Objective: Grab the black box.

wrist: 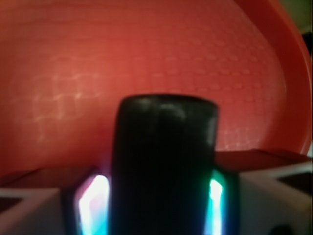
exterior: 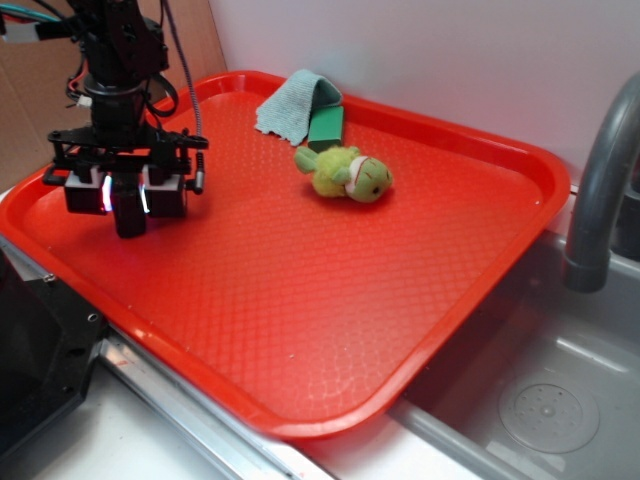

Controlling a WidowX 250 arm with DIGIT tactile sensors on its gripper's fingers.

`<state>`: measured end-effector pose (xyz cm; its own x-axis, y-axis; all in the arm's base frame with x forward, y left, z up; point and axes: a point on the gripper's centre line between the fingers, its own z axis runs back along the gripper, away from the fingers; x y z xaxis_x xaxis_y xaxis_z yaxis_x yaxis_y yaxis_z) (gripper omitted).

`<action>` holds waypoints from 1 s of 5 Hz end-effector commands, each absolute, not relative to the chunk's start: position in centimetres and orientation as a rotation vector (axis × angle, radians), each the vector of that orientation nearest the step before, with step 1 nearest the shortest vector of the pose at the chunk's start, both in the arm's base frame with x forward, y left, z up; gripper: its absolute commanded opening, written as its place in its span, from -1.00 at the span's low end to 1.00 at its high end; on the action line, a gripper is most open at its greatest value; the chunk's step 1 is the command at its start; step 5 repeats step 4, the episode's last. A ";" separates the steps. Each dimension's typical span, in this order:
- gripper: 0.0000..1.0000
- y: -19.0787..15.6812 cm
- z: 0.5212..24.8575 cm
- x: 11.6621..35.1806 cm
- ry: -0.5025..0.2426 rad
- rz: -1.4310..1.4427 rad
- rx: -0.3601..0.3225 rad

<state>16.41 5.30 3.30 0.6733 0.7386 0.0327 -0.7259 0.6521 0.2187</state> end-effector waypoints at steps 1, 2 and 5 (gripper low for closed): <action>-1.00 0.3 14.4 17.1 -0.255 0.382 0.150; -1.00 -1.8 19.2 16.2 -0.379 0.138 0.149; -1.00 -1.3 25.9 15.8 -0.372 -0.001 0.073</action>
